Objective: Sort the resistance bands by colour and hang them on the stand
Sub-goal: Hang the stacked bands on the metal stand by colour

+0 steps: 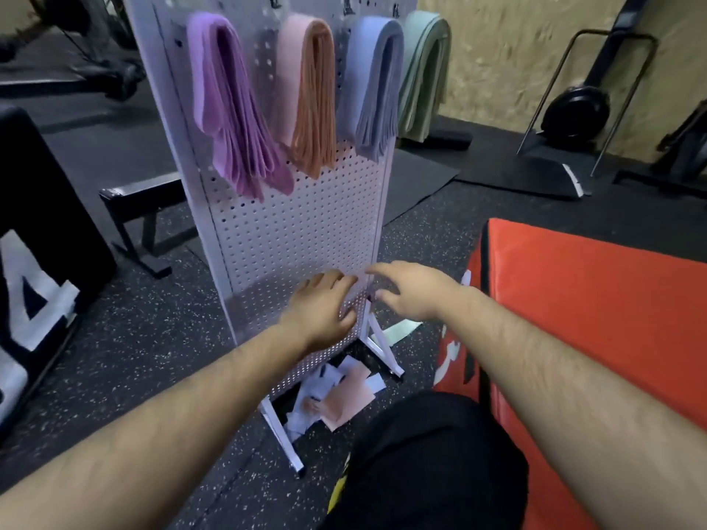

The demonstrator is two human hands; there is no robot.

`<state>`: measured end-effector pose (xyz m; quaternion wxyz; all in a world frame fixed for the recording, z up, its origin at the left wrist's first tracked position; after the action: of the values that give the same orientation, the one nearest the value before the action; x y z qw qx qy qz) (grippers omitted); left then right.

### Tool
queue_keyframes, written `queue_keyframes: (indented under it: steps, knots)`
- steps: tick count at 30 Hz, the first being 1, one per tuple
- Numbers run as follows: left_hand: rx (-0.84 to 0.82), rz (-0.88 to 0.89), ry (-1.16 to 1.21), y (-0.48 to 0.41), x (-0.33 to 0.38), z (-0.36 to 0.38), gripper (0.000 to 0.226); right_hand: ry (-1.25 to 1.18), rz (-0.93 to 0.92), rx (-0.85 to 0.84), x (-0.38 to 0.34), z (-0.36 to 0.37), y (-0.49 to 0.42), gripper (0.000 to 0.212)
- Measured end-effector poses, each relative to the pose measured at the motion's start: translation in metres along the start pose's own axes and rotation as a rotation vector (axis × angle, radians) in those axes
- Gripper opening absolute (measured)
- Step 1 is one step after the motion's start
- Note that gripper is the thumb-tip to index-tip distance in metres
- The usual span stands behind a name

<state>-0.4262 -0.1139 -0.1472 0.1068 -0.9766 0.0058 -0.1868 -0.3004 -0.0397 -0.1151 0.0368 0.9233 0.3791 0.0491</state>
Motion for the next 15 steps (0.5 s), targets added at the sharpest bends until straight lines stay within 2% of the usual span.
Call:
queue_keyframes:
  steps: [4, 12, 15]
  knots:
    - [-0.093, -0.018, 0.026, -0.025, -0.018, 0.056, 0.056, -0.055, 0.019, -0.111, 0.022, 0.061, -0.021, 0.053]
    - [-0.296, -0.133, 0.038, -0.026, -0.087, 0.201, 0.041, -0.164, 0.021, -0.341, 0.005, 0.239, -0.053, 0.050]
    - [-0.392, -0.223, 0.062, -0.009, -0.117, 0.254, 0.048, -0.159, 0.080, -0.413, -0.003, 0.296, -0.057, 0.054]
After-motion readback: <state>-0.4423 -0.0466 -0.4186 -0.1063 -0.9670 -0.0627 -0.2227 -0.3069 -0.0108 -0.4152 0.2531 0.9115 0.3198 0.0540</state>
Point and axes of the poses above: each hand's wrist, its own y-axis away from the middle knuckle, its own z-axis out of the palm, x = y × z, the point moved 7 cm from there along -y, towards the middle knuckle, and after that the axes turned 11 degrees about y, right-handed, at the moved point
